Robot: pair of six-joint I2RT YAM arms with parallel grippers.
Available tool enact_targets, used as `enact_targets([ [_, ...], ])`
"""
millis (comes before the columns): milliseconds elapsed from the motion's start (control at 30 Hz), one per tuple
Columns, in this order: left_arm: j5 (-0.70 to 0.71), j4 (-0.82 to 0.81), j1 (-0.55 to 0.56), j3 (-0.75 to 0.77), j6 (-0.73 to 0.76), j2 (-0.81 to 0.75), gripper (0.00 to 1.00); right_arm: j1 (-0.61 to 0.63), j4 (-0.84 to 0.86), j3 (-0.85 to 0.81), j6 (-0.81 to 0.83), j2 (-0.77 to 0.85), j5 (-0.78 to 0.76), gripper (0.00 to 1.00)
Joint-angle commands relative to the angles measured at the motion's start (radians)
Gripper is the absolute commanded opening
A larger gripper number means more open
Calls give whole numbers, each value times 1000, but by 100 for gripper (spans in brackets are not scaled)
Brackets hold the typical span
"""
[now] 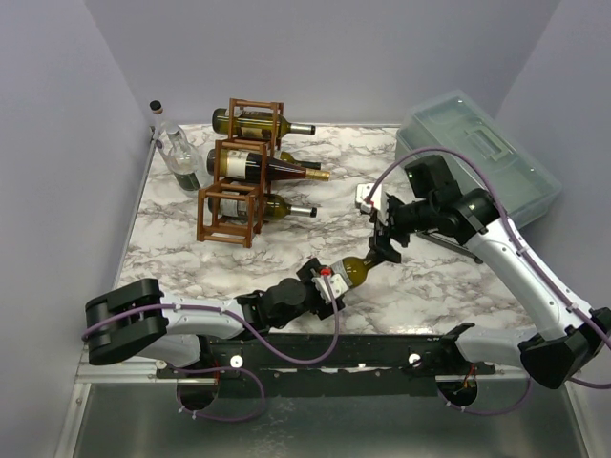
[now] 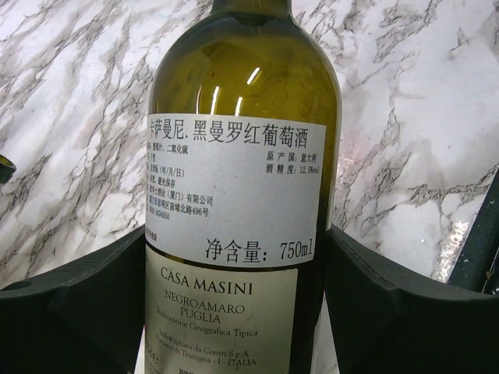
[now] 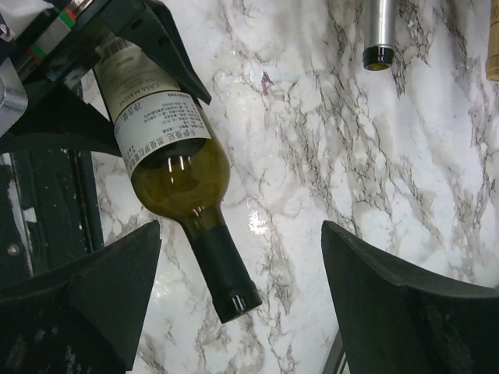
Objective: Take the wine bottle off the wine rack
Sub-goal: Place the wine bottle at the center of the board.
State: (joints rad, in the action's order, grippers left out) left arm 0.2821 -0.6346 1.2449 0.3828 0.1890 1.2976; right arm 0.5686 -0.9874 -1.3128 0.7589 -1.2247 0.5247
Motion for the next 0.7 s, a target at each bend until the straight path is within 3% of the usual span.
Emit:
enact_targets([
  [0,45,-144,2,11,-41,-59,0,-76,25,-39,-78,9,189,86],
  [200,73,-157,1,18,-72,-66,0,-278,143,-5,-226,-1,421,86],
  [367,101,-183,1,16,-118,-63,0,-410,333,67,-457,8,612,86],
  [533,126,-236,1,4,-156,-59,0,-422,610,213,-822,19,667,85],
  [667,124,-266,1,4,-169,-52,0,-422,757,310,-1028,28,598,84],
])
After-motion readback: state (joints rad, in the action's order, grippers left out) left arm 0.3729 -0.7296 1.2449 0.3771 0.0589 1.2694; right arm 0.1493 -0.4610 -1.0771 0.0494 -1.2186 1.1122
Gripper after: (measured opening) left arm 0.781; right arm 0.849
